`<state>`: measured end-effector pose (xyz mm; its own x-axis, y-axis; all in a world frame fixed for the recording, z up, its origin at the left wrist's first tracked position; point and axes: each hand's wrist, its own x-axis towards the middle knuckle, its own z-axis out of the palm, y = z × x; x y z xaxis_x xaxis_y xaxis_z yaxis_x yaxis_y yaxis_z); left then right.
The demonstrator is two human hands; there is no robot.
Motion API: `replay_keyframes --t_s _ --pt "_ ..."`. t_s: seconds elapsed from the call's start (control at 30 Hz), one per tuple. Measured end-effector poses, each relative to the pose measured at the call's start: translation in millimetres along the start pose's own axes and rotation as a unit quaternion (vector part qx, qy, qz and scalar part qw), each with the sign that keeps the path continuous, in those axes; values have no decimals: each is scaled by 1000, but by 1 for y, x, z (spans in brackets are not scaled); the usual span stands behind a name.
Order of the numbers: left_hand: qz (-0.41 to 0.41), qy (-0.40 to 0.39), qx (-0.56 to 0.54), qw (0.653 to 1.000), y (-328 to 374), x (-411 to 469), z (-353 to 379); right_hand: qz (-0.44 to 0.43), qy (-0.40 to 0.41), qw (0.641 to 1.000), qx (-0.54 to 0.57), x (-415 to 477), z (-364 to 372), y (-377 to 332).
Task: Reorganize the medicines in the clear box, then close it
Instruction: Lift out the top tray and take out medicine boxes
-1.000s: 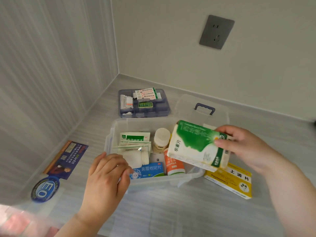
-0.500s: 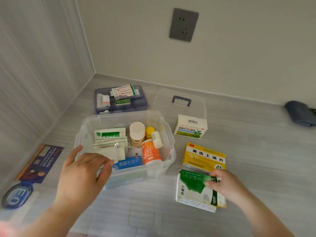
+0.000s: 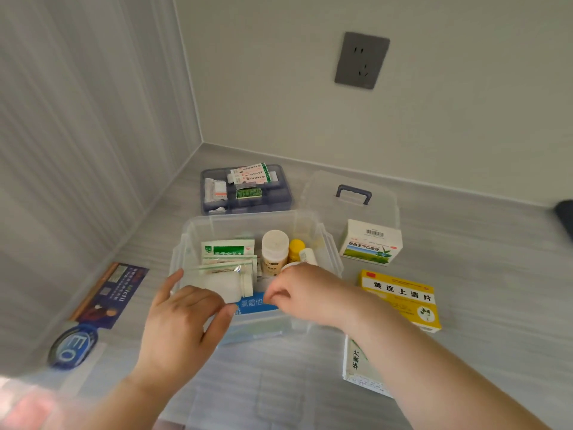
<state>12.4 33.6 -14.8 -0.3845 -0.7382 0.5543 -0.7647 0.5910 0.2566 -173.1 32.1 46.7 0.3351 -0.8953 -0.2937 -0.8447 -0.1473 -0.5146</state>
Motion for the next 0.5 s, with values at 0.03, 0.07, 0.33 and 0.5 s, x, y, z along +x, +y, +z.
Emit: replay_keyframes --t_s 0.03,0.07,0.33,0.5 --pt "1 8 -3 1000 -1 -1 1 8 -51 998 -34 13 1 -4" --pt "3 18 -9 1000 -2 -2 3 16 -89 994 -68 24 3 -5" --pt "46 124 -40 990 -10 -6 17 100 -220 950 -196 65 32 -2" --pt "65 145 -31 987 -14 -7 21 114 -186 959 -183 72 27 5"
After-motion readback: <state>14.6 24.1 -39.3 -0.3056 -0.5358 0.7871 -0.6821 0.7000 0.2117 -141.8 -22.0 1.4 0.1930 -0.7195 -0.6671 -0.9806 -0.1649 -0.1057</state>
